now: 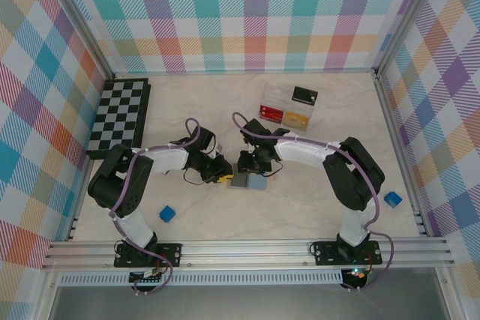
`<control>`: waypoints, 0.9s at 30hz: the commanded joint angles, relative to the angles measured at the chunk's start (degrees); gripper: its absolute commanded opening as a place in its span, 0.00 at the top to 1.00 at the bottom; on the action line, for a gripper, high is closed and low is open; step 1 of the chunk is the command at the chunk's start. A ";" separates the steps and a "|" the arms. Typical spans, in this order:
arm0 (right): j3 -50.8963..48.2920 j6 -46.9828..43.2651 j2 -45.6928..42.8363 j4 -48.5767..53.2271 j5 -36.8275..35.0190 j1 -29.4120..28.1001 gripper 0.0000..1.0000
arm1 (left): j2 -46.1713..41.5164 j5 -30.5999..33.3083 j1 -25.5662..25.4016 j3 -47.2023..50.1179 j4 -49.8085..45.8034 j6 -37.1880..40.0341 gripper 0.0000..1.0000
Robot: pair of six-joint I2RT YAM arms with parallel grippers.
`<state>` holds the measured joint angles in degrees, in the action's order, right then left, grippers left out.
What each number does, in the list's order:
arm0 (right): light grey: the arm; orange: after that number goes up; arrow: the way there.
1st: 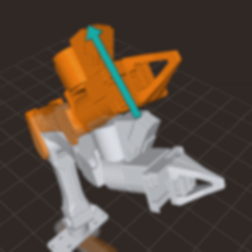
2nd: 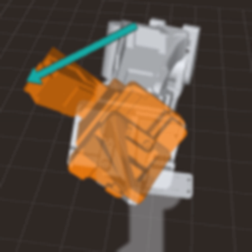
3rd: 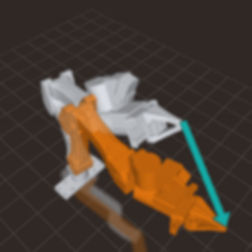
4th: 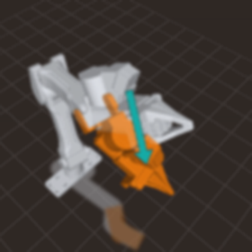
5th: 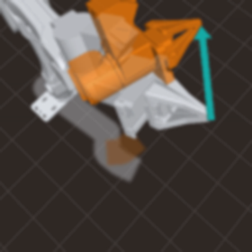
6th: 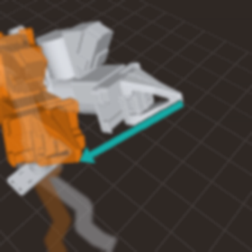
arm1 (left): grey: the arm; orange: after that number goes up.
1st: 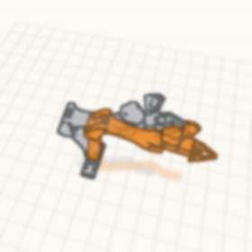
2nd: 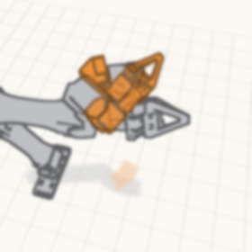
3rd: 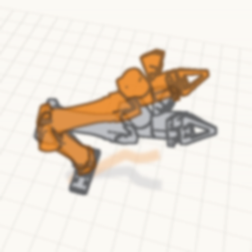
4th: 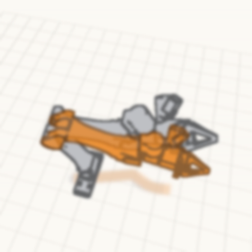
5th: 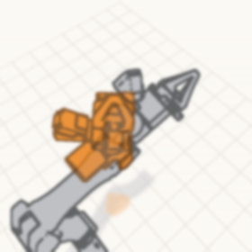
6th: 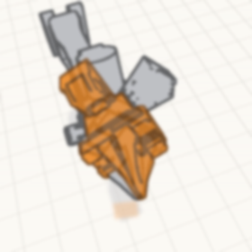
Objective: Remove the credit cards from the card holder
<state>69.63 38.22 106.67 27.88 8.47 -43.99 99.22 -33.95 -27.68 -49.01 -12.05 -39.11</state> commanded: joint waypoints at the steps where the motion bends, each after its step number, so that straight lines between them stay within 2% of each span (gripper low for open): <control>1: 2.16 0.72 2.68 2.83 -0.16 -0.31 0.70 | 1.90 3.71 -0.66 0.10 -3.37 1.13 0.82; 7: 2.23 0.62 4.27 4.25 -2.22 -0.32 0.71 | 1.53 3.47 -0.70 0.08 -3.40 1.05 0.82; 14: 1.11 0.23 5.38 4.65 -3.47 -0.14 0.79 | -0.29 2.34 -0.71 -0.34 -3.26 1.02 0.81; 17: 0.45 0.36 5.48 4.19 -3.25 0.00 0.79 | -1.76 1.63 -0.71 -0.62 -3.29 1.10 0.79; 23: -0.28 0.48 5.48 3.63 -3.06 0.20 0.79 | -5.79 3.71 -0.79 -2.27 -9.35 3.25 0.78; 27: -0.44 0.54 5.61 3.28 -2.93 0.31 0.79 | -5.64 2.62 -1.19 -1.76 -8.62 3.43 0.77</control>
<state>70.83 38.39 110.10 29.71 6.52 -43.90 94.65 -31.40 -28.05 -49.78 -18.48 -37.34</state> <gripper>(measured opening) 0.209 0.230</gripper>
